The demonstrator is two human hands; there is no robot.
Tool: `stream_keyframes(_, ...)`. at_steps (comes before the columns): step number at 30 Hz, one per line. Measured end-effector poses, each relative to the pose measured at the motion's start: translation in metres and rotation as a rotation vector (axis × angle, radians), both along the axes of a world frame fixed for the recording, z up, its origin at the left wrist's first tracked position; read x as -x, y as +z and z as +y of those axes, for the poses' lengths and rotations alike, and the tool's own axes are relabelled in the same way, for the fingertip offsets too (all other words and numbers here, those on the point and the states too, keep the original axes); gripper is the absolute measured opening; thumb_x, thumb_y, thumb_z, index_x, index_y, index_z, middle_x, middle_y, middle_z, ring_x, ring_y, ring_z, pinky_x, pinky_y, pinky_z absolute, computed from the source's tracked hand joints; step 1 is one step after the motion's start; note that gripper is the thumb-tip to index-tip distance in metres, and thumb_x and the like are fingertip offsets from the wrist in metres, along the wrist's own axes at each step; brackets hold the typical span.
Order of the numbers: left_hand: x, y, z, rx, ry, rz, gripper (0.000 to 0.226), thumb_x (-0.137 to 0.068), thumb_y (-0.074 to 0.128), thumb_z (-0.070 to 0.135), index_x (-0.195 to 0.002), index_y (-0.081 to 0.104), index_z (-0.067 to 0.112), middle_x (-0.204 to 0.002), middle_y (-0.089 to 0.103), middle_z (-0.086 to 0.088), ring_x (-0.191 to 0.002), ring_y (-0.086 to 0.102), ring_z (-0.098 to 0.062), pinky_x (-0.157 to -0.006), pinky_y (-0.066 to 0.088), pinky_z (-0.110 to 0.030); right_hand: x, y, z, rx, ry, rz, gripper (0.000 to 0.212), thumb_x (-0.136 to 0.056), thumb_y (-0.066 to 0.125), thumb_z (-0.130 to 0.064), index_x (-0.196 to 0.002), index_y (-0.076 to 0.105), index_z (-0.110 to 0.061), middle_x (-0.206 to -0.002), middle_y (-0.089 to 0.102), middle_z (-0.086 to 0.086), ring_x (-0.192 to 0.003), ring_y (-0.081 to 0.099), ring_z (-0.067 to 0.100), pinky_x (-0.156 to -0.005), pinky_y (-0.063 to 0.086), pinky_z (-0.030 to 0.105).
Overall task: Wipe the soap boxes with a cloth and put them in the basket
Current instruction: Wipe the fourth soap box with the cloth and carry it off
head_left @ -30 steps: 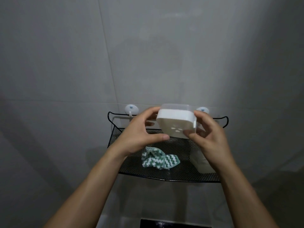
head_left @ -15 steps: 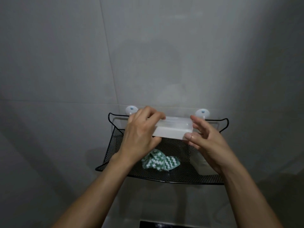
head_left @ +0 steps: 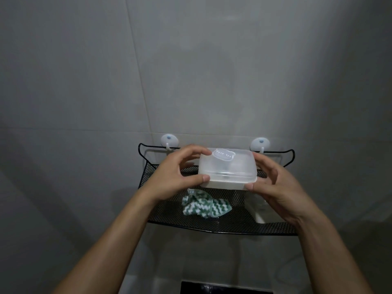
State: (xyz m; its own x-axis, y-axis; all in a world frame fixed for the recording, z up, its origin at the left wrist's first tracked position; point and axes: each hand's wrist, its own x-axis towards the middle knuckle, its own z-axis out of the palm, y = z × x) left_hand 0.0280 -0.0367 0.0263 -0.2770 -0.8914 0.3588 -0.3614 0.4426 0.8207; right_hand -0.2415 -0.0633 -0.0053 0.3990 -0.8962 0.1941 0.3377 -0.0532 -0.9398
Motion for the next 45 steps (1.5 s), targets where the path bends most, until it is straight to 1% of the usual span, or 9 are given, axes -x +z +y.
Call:
stream_keyframes(5,-0.002,-0.003,-0.011,-0.097,0.023,0.220,0.034,-0.083,0.069,0.049,-0.110,0.066,0.029,-0.115,0.069,0.004,-0.113,0.065,-0.017,-0.094,0.056,-0.039,-0.002,-0.001,0.003,0.030,0.039,0.045,0.095,-0.062,0.072,0.018,-0.145,0.044,-0.017,-0.145,0.055,-0.008,-0.113,0.067,0.035,-0.086,0.059,0.035)
stream_keyframes(10,0.008,0.011,-0.022,-0.358,0.290,0.381,0.063,-0.078,0.046,0.080,-0.087,0.073,0.023,-0.084,0.076,-0.006,-0.080,0.075,-0.018,-0.061,0.058,-0.029,-0.004,-0.003,0.007,0.038,0.112,0.048,0.100,-0.064,0.069,0.021,-0.149,0.039,-0.022,-0.148,0.051,-0.013,-0.117,0.065,0.033,-0.075,0.059,0.028)
stream_keyframes(14,0.016,0.014,-0.030,-0.406,0.412,0.368,0.071,-0.094,0.033,0.070,-0.085,0.072,0.011,-0.067,0.073,-0.002,-0.058,0.069,-0.009,-0.049,0.052,-0.022,-0.005,-0.004,0.008,0.050,0.142,0.042,0.101,-0.067,0.069,0.024,-0.151,0.036,-0.021,-0.152,0.047,-0.010,-0.118,0.064,0.035,-0.076,0.059,0.028)
stream_keyframes(19,0.016,0.008,-0.030,-0.485,0.268,0.472,0.062,-0.099,0.034,0.063,-0.093,0.072,0.015,-0.068,0.071,-0.001,-0.057,0.066,-0.010,-0.053,0.054,-0.027,-0.002,-0.004,0.007,0.051,0.097,0.040,0.097,-0.065,0.071,0.019,-0.149,0.041,-0.020,-0.152,0.047,-0.010,-0.119,0.064,0.034,-0.085,0.058,0.032)
stream_keyframes(25,0.013,-0.013,-0.027,-0.454,0.154,0.403,0.007,-0.087,0.071,0.028,-0.091,0.076,0.025,-0.090,0.075,0.000,-0.076,0.070,-0.013,-0.068,0.059,-0.037,0.002,-0.004,0.004,0.026,0.033,0.045,0.096,-0.067,0.073,0.017,-0.150,0.040,-0.019,-0.153,0.046,-0.008,-0.120,0.063,0.035,-0.096,0.055,0.039)
stream_keyframes(34,0.013,-0.017,-0.031,-0.468,0.101,0.454,0.013,-0.091,0.066,0.009,-0.101,0.074,0.012,-0.097,0.076,-0.010,-0.082,0.073,-0.018,-0.063,0.057,-0.026,0.001,-0.001,-0.001,-0.298,-0.007,0.027,0.043,-0.081,0.062,-0.010,-0.123,0.063,0.001,-0.110,0.073,0.022,-0.095,0.074,0.029,-0.067,0.061,0.032)
stream_keyframes(37,0.007,-0.017,-0.032,-0.453,0.082,0.310,0.026,-0.100,0.050,0.007,-0.118,0.069,0.010,-0.105,0.075,-0.013,-0.092,0.072,-0.025,-0.075,0.059,-0.030,0.008,0.000,0.000,-0.342,-0.059,0.023,0.039,-0.079,0.064,-0.006,-0.116,0.065,0.003,-0.107,0.073,0.025,-0.092,0.075,0.032,-0.065,0.061,0.035)
stream_keyframes(42,-0.002,-0.018,-0.026,-0.339,-0.074,-0.588,0.048,-0.083,0.064,0.001,-0.126,0.066,0.022,-0.121,0.068,0.006,-0.109,0.063,-0.009,-0.097,0.050,-0.027,0.016,0.002,0.000,-0.412,-0.173,-0.027,0.030,-0.079,0.063,-0.002,-0.109,0.065,0.001,-0.101,0.074,0.024,-0.085,0.075,0.032,-0.059,0.061,0.039)
stream_keyframes(45,0.006,-0.020,-0.021,-0.380,-0.160,-0.795,0.052,-0.079,0.069,0.009,-0.127,0.063,0.028,-0.119,0.066,0.006,-0.104,0.061,-0.012,-0.092,0.051,-0.029,0.014,0.003,0.001,-0.418,-0.184,-0.030,0.022,-0.091,0.054,0.001,-0.110,0.065,-0.001,-0.101,0.074,0.024,-0.085,0.075,0.032,-0.058,0.061,0.040)
